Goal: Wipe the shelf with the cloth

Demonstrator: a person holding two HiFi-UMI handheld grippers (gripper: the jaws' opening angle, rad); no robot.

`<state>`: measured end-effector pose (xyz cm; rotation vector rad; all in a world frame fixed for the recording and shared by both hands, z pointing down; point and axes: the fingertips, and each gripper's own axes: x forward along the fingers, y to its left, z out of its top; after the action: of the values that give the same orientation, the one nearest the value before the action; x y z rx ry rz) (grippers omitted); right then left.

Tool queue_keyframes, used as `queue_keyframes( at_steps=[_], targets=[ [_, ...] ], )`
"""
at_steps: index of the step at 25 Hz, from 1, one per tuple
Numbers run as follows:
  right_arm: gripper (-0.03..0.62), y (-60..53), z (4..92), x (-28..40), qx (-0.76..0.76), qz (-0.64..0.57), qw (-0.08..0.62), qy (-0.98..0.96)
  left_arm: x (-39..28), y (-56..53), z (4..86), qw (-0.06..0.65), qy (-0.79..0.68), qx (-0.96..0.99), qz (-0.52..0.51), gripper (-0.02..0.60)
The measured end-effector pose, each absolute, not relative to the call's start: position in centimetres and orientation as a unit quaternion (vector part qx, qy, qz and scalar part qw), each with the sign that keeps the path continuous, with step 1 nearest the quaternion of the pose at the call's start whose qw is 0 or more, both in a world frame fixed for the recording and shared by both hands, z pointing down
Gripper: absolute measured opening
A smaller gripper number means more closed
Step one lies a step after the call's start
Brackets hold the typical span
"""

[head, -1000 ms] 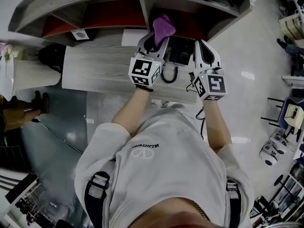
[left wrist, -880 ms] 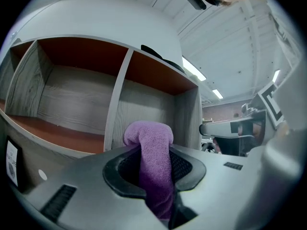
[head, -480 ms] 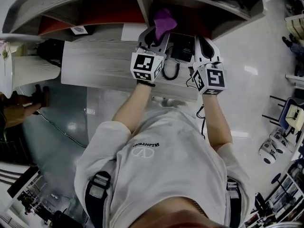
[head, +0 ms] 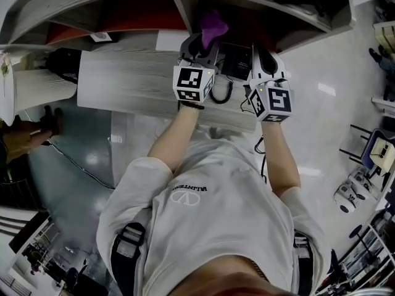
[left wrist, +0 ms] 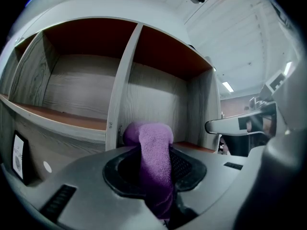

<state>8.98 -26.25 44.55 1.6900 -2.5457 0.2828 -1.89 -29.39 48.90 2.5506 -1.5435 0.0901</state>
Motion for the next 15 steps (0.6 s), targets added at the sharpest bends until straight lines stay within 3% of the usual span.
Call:
queue_keyframes(
  at_steps=[15],
  targets=[
    [0.002,-26.4,45.6,9.3,0.548,0.11,0.034,-0.829,-2.0,-30.1,50.1,0.074,-0.541,0.837,0.043,0.103]
  ],
)
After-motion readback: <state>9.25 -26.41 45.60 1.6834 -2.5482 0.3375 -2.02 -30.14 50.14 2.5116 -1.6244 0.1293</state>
